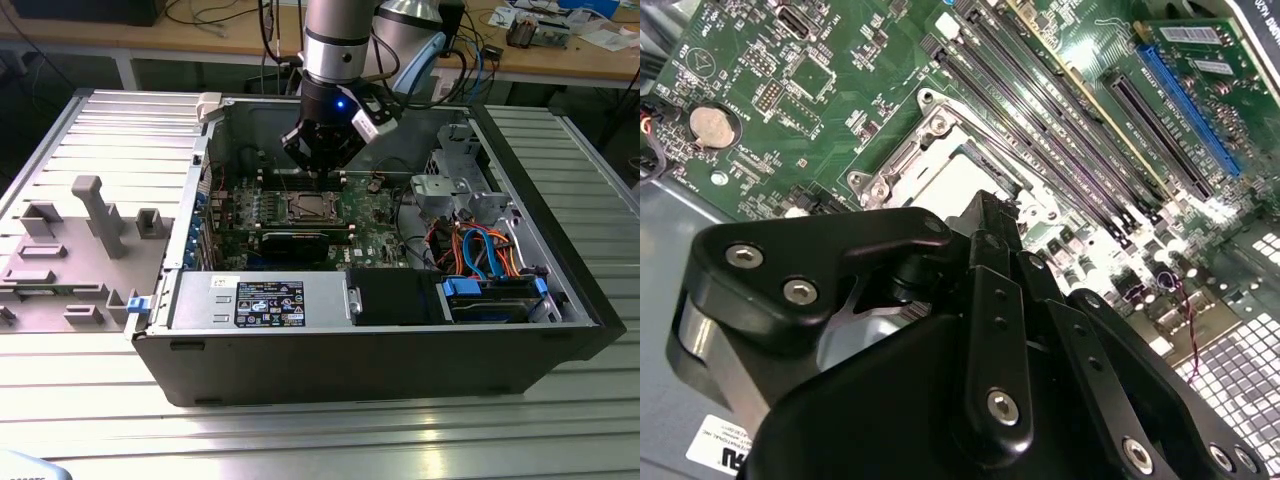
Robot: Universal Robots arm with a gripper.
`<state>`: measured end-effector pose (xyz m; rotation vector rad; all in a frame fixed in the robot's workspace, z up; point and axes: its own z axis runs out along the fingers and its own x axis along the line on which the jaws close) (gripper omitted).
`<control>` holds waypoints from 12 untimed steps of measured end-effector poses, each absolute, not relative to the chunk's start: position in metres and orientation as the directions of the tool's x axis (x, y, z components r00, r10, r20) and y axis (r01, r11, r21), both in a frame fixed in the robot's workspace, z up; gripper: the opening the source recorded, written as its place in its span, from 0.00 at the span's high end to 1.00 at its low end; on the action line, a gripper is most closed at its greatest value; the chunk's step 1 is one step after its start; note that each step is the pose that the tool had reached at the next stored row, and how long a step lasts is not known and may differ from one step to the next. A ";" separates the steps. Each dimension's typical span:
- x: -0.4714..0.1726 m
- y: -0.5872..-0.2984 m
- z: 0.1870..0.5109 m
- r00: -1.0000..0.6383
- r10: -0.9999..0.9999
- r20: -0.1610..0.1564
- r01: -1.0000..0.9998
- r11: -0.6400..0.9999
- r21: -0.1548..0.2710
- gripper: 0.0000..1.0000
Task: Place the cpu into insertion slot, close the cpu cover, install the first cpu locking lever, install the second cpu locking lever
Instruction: 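Install the first cpu locking lever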
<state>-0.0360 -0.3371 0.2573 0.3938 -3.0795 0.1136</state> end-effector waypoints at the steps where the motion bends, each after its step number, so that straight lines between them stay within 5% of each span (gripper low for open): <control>1: -0.036 -0.337 0.257 -0.967 -0.252 0.044 -0.254 0.965 -0.068 0.89; 12: -0.036 -0.337 0.257 -0.959 -0.282 0.044 -0.284 0.956 -0.068 0.89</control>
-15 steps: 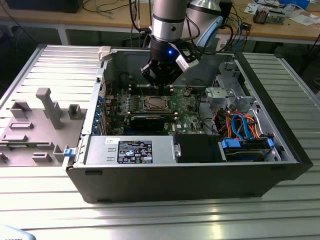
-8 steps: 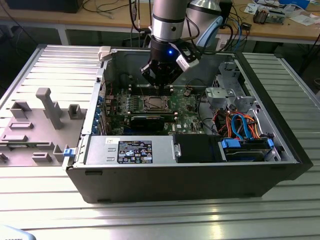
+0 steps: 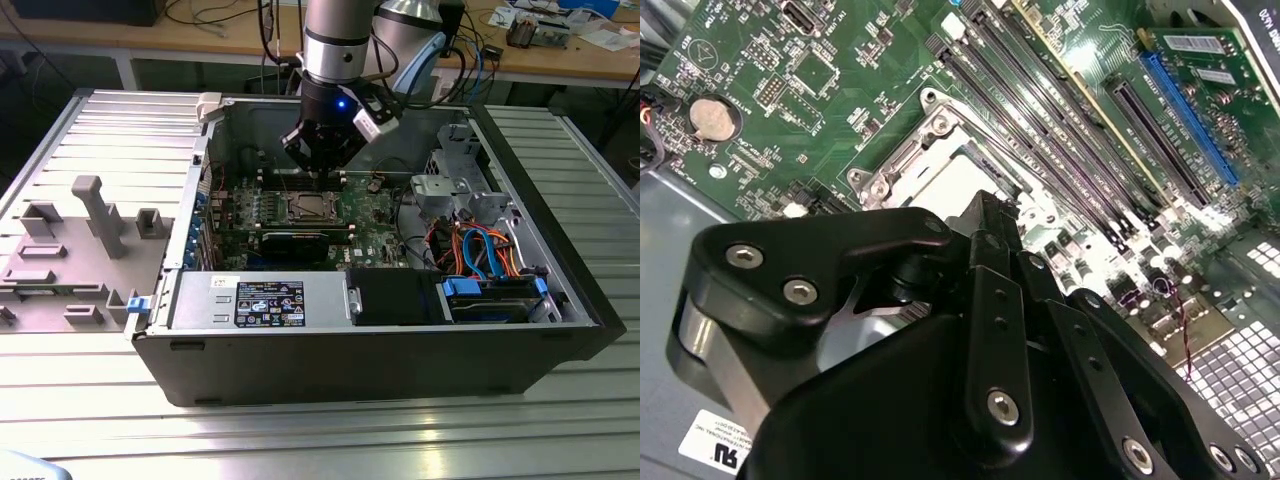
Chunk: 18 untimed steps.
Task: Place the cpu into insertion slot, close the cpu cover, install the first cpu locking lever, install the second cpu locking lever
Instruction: 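Install the first cpu locking lever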
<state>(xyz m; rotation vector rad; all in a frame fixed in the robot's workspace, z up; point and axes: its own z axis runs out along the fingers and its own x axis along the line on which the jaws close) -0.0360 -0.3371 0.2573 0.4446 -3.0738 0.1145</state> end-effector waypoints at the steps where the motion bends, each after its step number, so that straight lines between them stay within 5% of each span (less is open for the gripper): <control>1: -0.036 -0.337 0.257 -0.958 -0.285 0.044 -0.287 0.955 -0.068 0.89; 18: -0.036 -0.337 0.257 -0.954 -0.298 0.044 -0.300 0.951 -0.068 0.89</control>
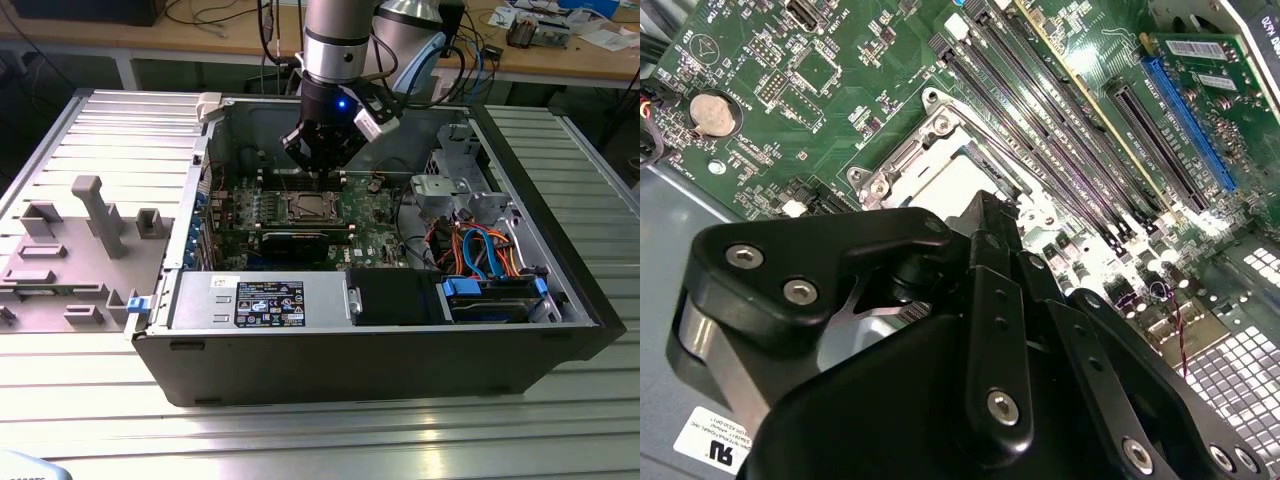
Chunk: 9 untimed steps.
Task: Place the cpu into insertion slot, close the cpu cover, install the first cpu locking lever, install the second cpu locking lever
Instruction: 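Install the first cpu locking lever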
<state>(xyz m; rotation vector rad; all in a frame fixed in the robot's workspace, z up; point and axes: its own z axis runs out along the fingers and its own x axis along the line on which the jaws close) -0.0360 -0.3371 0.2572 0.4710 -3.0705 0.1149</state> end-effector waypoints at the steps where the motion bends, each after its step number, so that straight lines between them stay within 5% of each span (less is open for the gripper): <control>1: -0.036 -0.337 0.257 -0.953 -0.298 0.044 -0.301 0.951 -0.068 0.89; 9: -0.036 -0.337 0.257 -0.951 -0.306 0.044 -0.308 0.949 -0.068 0.89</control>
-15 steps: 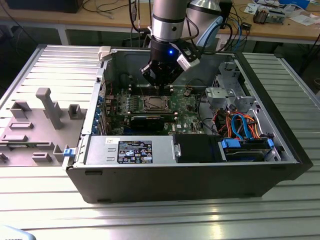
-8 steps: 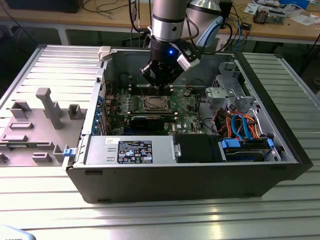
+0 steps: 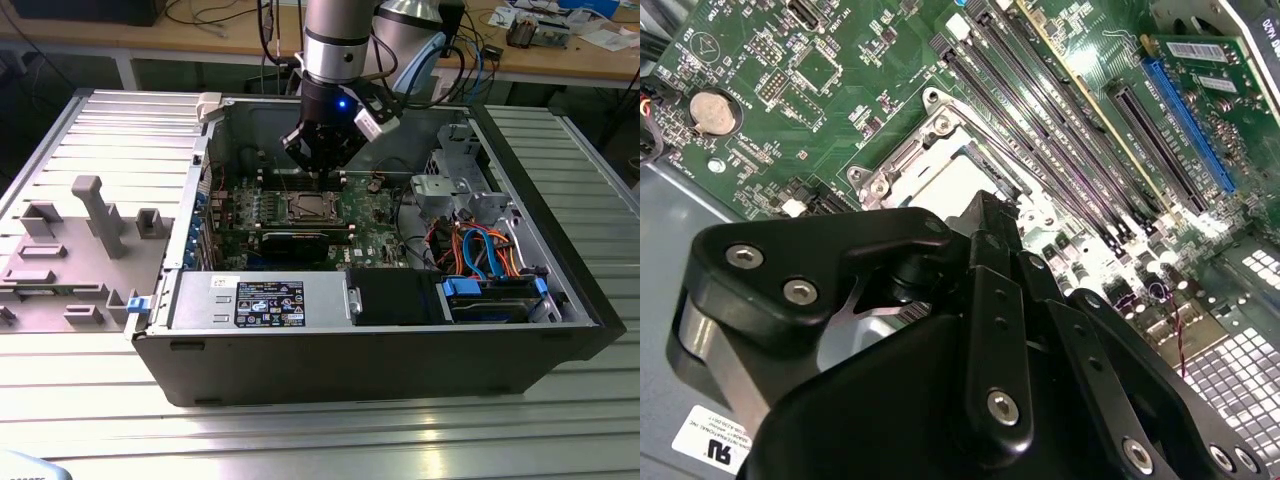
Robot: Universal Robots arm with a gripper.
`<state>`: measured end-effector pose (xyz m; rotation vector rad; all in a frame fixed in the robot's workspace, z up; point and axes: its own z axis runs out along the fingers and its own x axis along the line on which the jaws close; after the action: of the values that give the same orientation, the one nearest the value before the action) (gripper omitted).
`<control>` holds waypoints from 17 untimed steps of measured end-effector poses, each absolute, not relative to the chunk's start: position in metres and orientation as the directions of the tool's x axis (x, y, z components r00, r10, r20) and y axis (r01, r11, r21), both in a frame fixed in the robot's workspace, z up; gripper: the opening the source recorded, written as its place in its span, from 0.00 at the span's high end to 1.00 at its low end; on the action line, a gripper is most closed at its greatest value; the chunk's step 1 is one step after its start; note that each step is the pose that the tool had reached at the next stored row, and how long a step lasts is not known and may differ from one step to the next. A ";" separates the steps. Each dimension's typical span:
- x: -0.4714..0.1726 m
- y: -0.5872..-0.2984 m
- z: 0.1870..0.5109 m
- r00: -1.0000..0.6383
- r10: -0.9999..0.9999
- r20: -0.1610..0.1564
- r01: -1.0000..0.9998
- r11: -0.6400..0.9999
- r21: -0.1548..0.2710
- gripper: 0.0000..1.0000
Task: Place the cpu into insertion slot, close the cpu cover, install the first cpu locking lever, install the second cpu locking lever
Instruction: 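Install the first cpu locking lever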
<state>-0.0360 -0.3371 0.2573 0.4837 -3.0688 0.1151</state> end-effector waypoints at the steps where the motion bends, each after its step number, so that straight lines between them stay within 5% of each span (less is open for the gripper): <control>1: -0.036 -0.337 0.257 -0.951 -0.307 0.044 -0.309 0.949 -0.068 0.89; 17: -0.036 -0.337 0.257 -0.943 -0.329 0.044 -0.331 0.941 -0.068 0.89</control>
<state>-0.0360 -0.3371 0.2572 0.5212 -3.0637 0.1151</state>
